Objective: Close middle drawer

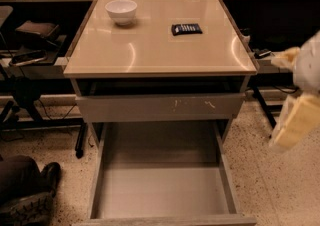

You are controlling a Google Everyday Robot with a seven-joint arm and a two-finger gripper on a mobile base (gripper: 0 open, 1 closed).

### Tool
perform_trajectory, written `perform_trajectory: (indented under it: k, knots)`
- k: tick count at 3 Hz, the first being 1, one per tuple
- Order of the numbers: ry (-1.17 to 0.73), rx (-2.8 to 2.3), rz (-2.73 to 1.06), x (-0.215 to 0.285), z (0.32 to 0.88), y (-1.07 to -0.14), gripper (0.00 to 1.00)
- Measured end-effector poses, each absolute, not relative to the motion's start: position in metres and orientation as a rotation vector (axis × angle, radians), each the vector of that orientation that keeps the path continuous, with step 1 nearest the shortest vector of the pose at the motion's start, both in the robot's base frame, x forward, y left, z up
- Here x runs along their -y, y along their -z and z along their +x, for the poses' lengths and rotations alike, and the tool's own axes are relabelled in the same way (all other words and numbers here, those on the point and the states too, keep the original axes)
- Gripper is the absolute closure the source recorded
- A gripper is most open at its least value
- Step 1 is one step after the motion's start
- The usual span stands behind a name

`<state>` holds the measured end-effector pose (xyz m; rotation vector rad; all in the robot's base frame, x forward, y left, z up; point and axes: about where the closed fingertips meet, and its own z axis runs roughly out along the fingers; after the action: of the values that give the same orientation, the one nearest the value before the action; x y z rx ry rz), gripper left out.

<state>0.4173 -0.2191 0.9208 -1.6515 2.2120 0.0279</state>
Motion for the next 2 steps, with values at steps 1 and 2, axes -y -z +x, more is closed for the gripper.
perform_trajectory:
  k: [1,2]
  knots:
    - [-0.188,-2.228,-1.541,0.222,0.398,-0.845,0.0]
    - [-0.345,-2.286,-1.477,0.22,0.379,-0.761,0.0]
